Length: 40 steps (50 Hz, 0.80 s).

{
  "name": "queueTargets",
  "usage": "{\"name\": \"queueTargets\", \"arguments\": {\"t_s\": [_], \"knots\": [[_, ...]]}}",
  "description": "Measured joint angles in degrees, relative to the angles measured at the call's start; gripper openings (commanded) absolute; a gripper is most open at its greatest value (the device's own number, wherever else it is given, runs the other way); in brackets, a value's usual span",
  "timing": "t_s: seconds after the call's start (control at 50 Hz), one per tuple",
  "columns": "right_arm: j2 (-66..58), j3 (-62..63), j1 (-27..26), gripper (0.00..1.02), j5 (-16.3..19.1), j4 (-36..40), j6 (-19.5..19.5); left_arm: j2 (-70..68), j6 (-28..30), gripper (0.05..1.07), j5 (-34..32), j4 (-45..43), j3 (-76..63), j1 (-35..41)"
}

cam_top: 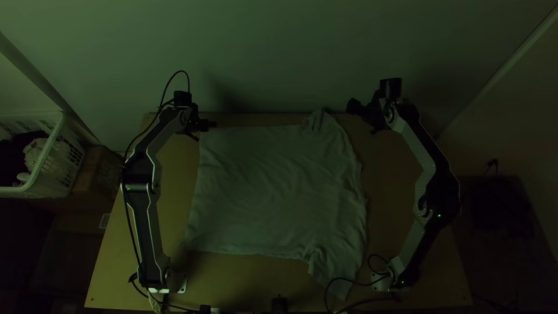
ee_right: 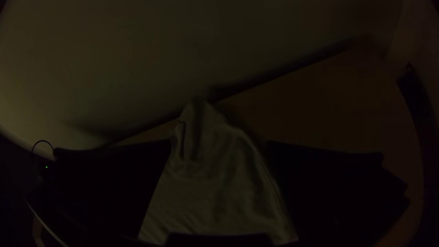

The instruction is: Fold the t-shirt

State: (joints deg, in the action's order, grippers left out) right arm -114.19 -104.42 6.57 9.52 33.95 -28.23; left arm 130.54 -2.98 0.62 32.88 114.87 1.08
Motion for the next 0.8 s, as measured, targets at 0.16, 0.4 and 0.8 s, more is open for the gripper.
{"name": "queueTargets", "arguments": {"t_s": [0.16,0.4,0.8], "knots": [[-1.97,0.00,0.07,0.92,0.00,-0.02,0.17,1.60,0.00,0.07,-0.15,0.02,0.98,0.20],[-7.10,-2.67,0.07,0.85,-0.28,0.87,0.42,1.90,-0.02,0.08,-0.17,0.02,1.14,0.20],[-12.48,-4.28,0.28,0.53,-6.45,1.51,1.88,1.86,-0.44,0.08,-0.83,0.20,1.14,-0.31]]}}
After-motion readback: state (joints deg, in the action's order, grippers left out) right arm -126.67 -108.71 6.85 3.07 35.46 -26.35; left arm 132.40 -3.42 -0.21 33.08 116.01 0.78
